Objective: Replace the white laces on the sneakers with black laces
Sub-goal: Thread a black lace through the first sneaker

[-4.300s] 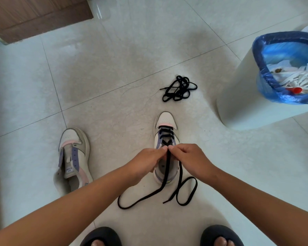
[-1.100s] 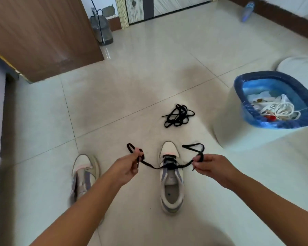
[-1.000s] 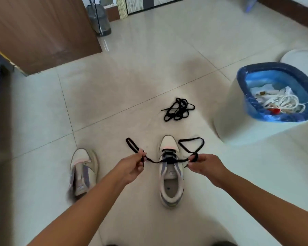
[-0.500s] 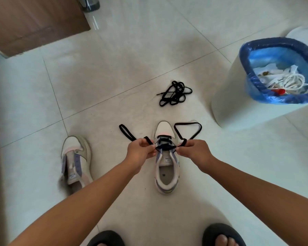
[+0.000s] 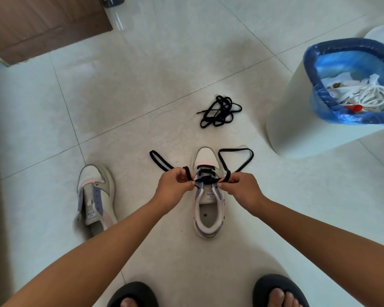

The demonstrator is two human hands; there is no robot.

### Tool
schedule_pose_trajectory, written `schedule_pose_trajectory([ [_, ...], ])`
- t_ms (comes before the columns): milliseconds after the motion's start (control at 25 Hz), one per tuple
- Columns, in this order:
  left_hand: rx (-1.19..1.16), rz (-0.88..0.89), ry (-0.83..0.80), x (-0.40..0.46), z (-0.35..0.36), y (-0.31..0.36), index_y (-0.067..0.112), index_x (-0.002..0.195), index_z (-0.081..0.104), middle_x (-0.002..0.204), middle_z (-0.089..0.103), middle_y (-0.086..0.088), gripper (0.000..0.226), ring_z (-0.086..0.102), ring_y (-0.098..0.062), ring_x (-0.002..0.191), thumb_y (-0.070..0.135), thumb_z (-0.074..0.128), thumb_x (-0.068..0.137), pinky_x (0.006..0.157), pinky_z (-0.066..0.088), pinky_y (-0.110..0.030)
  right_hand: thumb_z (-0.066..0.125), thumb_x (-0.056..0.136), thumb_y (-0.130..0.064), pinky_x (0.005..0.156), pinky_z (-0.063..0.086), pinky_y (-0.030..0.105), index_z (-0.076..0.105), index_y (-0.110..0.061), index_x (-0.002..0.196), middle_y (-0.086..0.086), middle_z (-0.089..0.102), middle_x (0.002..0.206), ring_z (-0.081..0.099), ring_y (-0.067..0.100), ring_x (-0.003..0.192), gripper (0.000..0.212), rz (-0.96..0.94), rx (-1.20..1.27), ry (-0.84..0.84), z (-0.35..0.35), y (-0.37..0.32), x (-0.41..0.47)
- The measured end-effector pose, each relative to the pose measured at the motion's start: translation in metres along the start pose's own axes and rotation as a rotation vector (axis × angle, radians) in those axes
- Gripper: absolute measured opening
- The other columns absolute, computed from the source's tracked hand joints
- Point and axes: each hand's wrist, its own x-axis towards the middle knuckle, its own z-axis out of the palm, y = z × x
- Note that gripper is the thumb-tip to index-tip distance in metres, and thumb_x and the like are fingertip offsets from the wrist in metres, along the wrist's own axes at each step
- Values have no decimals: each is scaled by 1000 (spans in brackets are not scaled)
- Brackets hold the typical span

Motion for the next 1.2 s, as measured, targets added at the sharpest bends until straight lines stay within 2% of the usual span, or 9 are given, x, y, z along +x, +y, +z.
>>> schedule_pose_trajectory([
  [120, 11, 32, 2, -2, 1, 1, 14, 78, 64, 75, 65, -3, 19, 63, -16, 75, -4, 67, 80, 78, 53, -26, 73, 78, -14, 79, 53, 46, 68, 6, 88, 24, 67, 89, 57, 20, 72, 23, 17, 43, 5, 3, 2, 0],
  [400, 179, 123, -42, -4, 9, -8, 17, 76, 65, 76, 68, 2, 15, 65, -13, 78, 3, 70, 79, 79, 54, -27, 71, 79, -13, 79, 54, 44, 68, 5, 83, 20, 69, 81, 60, 20, 70, 19, -6, 69, 20, 8, 3, -4],
  [560, 283, 242, 16, -21, 17, -15, 8, 88, 64, 82, 66, -2, 5, 62, -14, 79, 12, 65, 86, 72, 50, -22, 65, 86, -20, 68, 45, 26, 64, 0, 77, 7, 61, 79, 55, 15, 71, 22, -165, -156, 57, 12, 3, -19],
  [640, 427, 384, 43, -35, 22, -28, 9, 94, 64, 88, 65, -1, 15, 59, -12, 82, 23, 61, 89, 74, 48, -21, 60, 90, -20, 63, 37, 14, 58, -8, 72, -2, 52, 79, 51, 11, 72, 21, -263, -239, 84, 14, 7, -29],
  [720, 642, 572, 115, -41, 25, -41, 8, 95, 66, 88, 64, -1, 27, 59, -12, 80, 31, 54, 87, 74, 46, -20, 56, 92, -16, 62, 33, 15, 60, -8, 74, 0, 50, 81, 50, 14, 73, 20, -289, -285, 100, 15, 13, -34],
  [840, 733, 715, 210, -37, 29, -48, 6, 84, 68, 76, 64, -3, 29, 60, -15, 68, 28, 49, 84, 66, 46, -19, 54, 92, -14, 65, 39, 24, 65, -3, 80, 4, 55, 86, 53, 18, 75, 20, -379, -437, 69, 15, 20, -30],
  [960, 654, 586, 178, -38, 34, -43, 5, 78, 68, 69, 62, -4, 24, 59, -17, 62, 24, 54, 84, 58, 52, -26, 54, 90, -12, 57, 40, 28, 66, -3, 77, 7, 59, 82, 56, 22, 74, 19, -568, -626, 66, 12, 23, -26],
  [1080, 511, 443, 146, -39, 33, -42, 3, 87, 70, 77, 65, -8, 11, 61, -21, 73, 12, 65, 85, 66, 54, -40, 58, 88, -10, 56, 37, 26, 65, -4, 76, 8, 59, 81, 56, 22, 71, 15, -591, -675, 37, 11, 22, -24],
  [1200, 393, 395, 144, -43, 32, -37, 7, 99, 68, 88, 68, -4, 13, 62, -17, 82, 10, 63, 88, 75, 55, -38, 73, 70, -4, 46, 37, 21, 65, -9, 66, 4, 60, 68, 60, 22, 58, 11, -766, -822, 20, 11, 17, -18],
])
